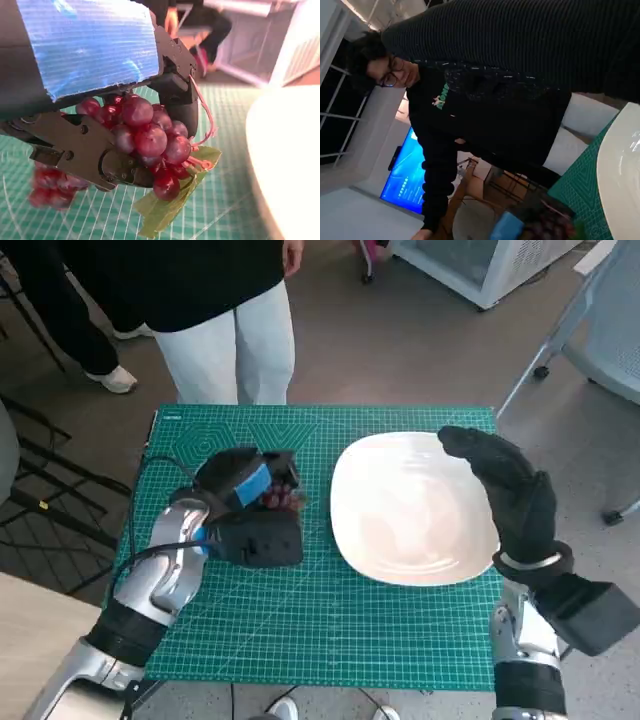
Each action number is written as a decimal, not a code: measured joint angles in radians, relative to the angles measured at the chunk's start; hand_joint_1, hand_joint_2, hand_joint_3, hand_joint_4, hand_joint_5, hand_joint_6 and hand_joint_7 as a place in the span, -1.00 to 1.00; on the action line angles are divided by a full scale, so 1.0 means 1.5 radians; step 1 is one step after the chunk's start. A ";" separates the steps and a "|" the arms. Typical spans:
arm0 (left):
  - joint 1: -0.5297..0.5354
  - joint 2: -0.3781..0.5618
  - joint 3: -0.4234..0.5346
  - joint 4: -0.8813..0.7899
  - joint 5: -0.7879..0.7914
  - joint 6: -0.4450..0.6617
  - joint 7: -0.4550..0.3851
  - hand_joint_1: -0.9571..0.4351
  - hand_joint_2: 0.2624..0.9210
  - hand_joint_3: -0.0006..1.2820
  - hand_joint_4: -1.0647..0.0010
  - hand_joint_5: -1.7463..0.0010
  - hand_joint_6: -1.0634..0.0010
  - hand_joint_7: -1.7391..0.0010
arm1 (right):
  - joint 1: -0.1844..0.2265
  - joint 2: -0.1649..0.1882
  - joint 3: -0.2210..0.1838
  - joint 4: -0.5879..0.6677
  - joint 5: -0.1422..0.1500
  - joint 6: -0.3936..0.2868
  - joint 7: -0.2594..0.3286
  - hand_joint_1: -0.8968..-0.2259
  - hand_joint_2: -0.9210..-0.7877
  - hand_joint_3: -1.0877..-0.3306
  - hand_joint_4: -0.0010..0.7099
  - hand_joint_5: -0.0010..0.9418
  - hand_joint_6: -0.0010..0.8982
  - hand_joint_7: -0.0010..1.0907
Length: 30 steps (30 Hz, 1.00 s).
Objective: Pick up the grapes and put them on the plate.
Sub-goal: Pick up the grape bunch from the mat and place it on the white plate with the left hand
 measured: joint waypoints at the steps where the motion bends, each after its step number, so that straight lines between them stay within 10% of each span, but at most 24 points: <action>1: 0.000 0.001 0.001 -0.009 0.002 0.001 -0.002 0.38 1.00 -0.81 -0.25 -0.40 -0.01 -0.41 | -0.001 0.000 -0.001 0.001 0.000 -0.001 0.000 -0.02 -1.00 0.09 -0.46 -1.00 -0.98 -0.36; 30: -0.070 -0.052 -0.009 -0.053 0.049 0.027 -0.045 0.38 1.00 -0.88 -0.31 -0.43 -0.17 -0.24 | -0.007 0.002 -0.021 0.001 0.016 -0.008 0.003 -0.04 -1.00 0.11 -0.46 -1.00 -0.97 -0.37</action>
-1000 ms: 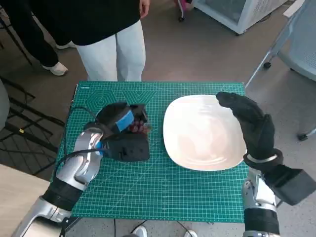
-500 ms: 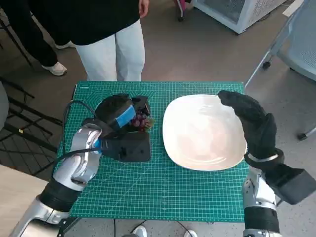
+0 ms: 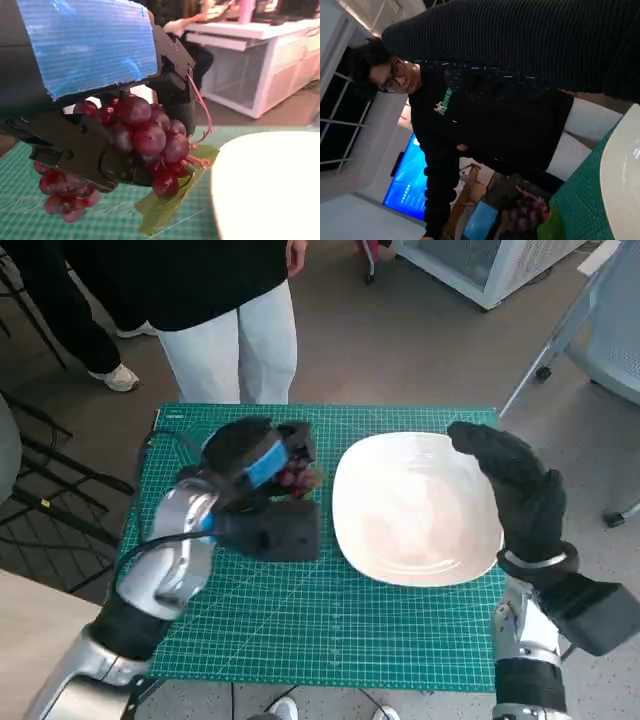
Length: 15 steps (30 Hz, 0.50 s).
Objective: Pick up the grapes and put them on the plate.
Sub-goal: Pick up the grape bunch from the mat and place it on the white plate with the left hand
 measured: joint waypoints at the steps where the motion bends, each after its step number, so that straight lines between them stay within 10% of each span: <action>1: -0.008 -0.008 -0.005 0.004 0.000 -0.001 -0.001 0.38 0.99 -0.88 -0.30 -0.45 -0.18 -0.22 | 0.001 0.000 0.000 -0.003 0.002 0.001 0.000 -0.04 -1.00 0.11 -0.46 -1.00 -0.97 -0.37; 15: -0.150 -0.137 -0.079 0.179 0.001 -0.045 -0.006 0.38 1.00 -0.85 -0.25 -0.48 -0.14 -0.26 | 0.028 -0.005 -0.009 -0.068 0.014 0.019 -0.001 -0.05 -1.00 0.13 -0.48 -1.00 -0.99 -0.31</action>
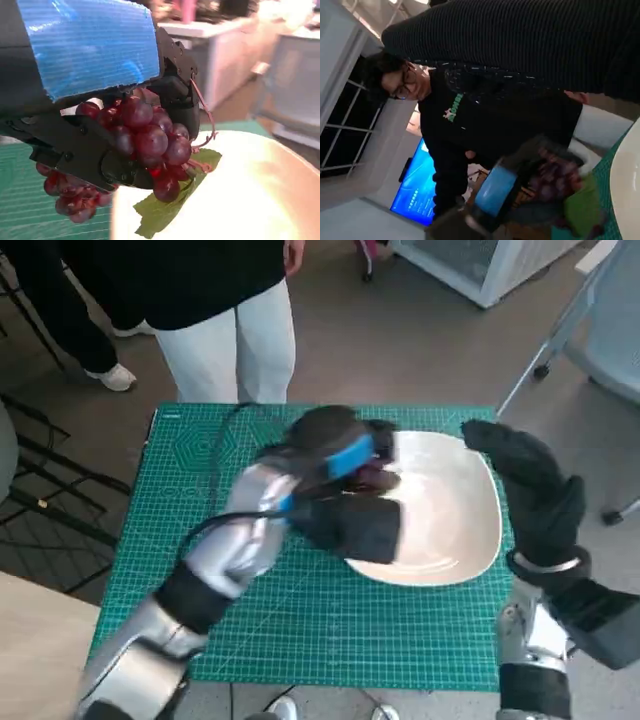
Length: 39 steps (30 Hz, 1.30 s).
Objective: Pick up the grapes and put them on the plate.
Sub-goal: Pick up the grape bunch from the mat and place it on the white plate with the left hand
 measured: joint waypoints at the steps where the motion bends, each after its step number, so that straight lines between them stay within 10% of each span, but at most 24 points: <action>1: -0.010 -0.008 -0.005 0.016 0.000 -0.005 0.001 0.38 1.00 -0.84 -0.21 -0.52 -0.14 -0.25 | 0.003 0.000 -0.001 -0.006 0.000 0.001 -0.001 -0.05 -1.00 0.13 -0.48 -1.00 -0.99 -0.31; 14: -0.115 -0.115 -0.041 0.199 -0.002 -0.039 0.019 0.38 1.00 -0.61 0.18 -0.68 0.10 -0.47 | 0.027 0.000 -0.006 -0.043 -0.007 0.001 -0.023 -0.03 -1.00 0.09 -0.51 -1.00 -1.00 -0.33; 39: -0.159 -0.175 -0.045 0.347 -0.011 -0.053 0.031 0.38 1.00 -0.59 0.22 -0.82 0.07 -0.34 | 0.055 -0.002 -0.003 -0.083 -0.016 0.013 -0.051 0.01 -1.00 0.03 -0.54 -1.00 -1.00 -0.43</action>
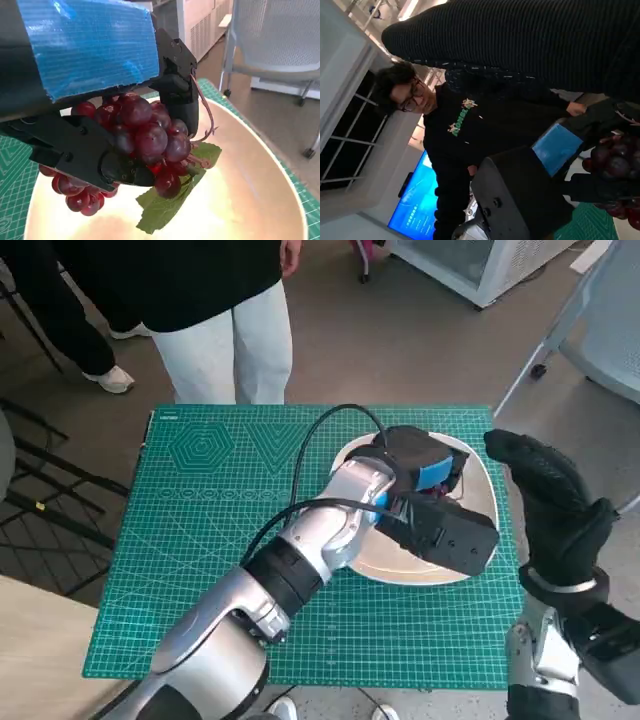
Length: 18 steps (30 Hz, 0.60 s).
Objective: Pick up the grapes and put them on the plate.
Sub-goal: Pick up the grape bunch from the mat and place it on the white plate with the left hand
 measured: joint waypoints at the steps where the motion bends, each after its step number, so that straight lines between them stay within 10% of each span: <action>1: 0.000 0.000 0.001 0.001 -0.001 -0.002 0.001 0.38 1.00 -0.59 0.22 -0.80 0.08 -0.37 | 0.000 0.000 0.000 0.000 -0.001 0.000 0.000 0.02 -1.00 0.03 -0.55 -1.00 -1.00 -0.43; 4: 0.000 0.002 0.005 0.004 -0.009 -0.009 0.003 0.46 0.99 -0.58 0.18 -0.71 0.18 -0.34 | 0.000 0.000 0.002 0.000 -0.003 0.000 -0.002 0.03 -1.00 0.02 -0.55 -1.00 -1.00 -0.44; 7: 0.000 0.003 0.015 0.005 -0.026 -0.016 0.000 0.65 0.92 -0.62 0.10 -0.58 0.28 0.27 | 0.000 0.001 0.002 0.000 -0.003 0.000 -0.003 0.03 -1.00 0.02 -0.55 -1.00 -1.00 -0.44; 13: 0.000 0.004 0.024 0.009 -0.047 -0.017 -0.019 -0.16 0.83 -0.92 0.73 0.65 0.59 0.92 | 0.000 0.001 0.004 0.003 -0.003 0.001 -0.005 0.03 -1.00 0.03 -0.54 -1.00 -1.00 -0.44; 18: -0.001 0.007 0.000 0.022 -0.025 -0.015 -0.016 -0.57 0.94 -0.95 0.96 0.94 0.74 0.98 | 0.000 0.001 0.005 0.005 -0.003 0.001 -0.006 0.03 -1.00 0.03 -0.54 -1.00 -1.00 -0.43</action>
